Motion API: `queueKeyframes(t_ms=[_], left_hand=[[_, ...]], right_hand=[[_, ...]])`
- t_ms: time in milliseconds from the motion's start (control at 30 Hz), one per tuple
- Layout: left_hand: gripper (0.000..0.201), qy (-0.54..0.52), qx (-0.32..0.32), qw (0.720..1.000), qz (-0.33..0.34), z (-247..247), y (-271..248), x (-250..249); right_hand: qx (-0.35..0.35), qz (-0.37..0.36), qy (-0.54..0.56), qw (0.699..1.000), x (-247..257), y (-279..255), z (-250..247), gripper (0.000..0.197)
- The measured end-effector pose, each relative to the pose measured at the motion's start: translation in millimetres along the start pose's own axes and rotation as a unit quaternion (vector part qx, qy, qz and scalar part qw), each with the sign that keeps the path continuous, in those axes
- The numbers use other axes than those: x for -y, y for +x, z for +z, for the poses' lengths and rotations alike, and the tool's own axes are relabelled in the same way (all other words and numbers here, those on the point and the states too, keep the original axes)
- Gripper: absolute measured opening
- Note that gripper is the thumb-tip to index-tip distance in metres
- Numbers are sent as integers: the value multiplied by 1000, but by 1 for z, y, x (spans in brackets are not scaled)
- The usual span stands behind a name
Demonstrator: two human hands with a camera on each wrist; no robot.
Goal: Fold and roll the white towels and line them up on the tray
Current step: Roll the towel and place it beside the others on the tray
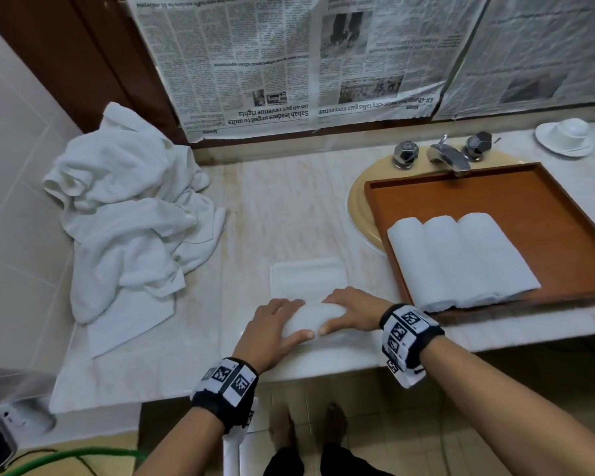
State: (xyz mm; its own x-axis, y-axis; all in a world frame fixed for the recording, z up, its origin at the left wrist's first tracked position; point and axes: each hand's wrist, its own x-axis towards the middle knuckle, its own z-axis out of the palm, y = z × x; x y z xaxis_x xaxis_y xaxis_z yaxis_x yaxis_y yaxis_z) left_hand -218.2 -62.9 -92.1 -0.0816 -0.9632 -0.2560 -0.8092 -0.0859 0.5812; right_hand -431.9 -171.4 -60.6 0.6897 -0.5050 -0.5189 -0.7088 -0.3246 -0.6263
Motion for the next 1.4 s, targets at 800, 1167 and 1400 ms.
queueKeyframes(t_ms=[800,1167,1400], left_hand=[[66,-110,2,992,-58,-23,15,8],[72,-96,-50,994,-26,-17,20,10],[63,-112,-38,987,-110,-19,31,13]], right_hand=[[-216,33,-175,960,1,2,26,74],[-132,-4,-19,991,-5,18,-5,56],[-269,-4,-271,924,4,6,26,57]])
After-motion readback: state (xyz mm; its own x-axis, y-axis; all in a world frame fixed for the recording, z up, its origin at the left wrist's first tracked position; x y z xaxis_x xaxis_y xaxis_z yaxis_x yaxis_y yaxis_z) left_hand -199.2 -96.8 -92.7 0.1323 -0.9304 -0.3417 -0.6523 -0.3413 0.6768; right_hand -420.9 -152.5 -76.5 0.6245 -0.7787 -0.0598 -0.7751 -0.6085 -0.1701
